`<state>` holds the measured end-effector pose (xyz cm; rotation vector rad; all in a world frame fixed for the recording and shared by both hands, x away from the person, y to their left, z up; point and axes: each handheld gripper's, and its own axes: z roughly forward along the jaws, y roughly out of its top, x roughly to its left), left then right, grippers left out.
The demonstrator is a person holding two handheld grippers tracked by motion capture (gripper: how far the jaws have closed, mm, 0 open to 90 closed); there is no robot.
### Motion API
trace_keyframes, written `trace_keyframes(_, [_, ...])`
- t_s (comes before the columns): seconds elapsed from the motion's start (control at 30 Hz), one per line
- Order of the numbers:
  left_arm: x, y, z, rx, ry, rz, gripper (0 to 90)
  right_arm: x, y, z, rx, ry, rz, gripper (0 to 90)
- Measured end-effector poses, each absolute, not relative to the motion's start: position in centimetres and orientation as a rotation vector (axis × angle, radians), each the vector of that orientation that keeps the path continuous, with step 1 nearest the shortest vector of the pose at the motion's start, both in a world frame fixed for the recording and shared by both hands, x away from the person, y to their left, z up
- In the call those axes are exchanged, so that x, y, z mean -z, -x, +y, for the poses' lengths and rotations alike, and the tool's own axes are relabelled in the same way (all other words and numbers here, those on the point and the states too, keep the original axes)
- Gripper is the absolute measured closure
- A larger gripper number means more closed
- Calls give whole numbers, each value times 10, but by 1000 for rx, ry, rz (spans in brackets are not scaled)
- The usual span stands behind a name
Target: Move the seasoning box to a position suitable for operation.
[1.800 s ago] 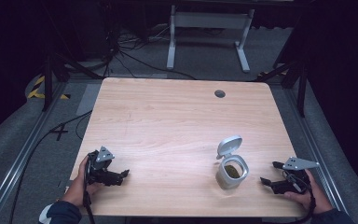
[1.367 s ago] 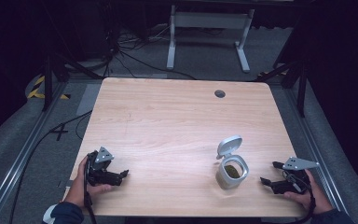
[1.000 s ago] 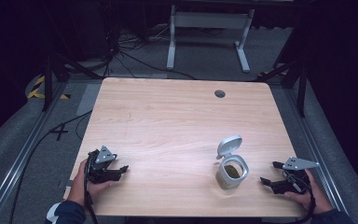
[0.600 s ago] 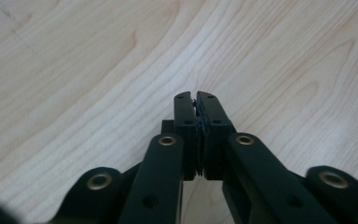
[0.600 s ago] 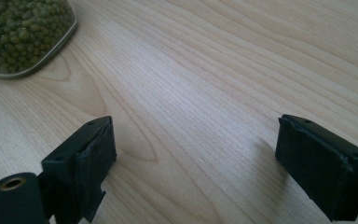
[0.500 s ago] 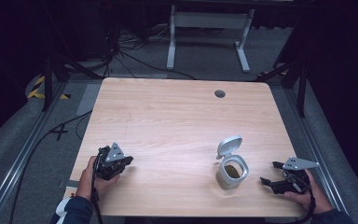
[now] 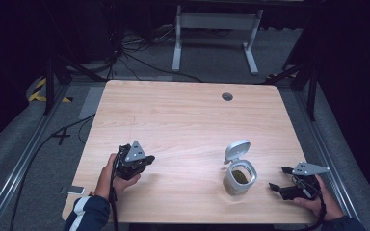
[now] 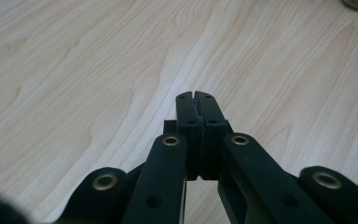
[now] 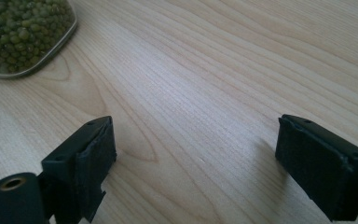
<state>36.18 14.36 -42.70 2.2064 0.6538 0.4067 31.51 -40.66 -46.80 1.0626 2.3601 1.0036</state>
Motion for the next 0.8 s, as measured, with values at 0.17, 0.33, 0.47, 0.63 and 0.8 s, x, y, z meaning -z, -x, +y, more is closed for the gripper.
trace_keyframes(0.17, [419,-365,131,-411,-2206,620,900,468,-315,-407,-1004,-1063,2360,118])
trace_keyframes(0.33, [410,-370,114,-406,-2187,579,900,468,-315,-407,-1004,-1063,2360,118])
trace_keyframes(0.47, [405,-372,98,-391,-2176,537,900,468,-315,-407,-1004,-1063,2361,118])
trace_keyframes(0.63, [397,-376,77,-384,-2170,491,900,468,-315,-407,-1003,-1063,2361,118])
trace_keyframes(0.8, [391,-379,59,-374,-2162,448,900,468,-315,-407,-1003,-1063,2361,118])
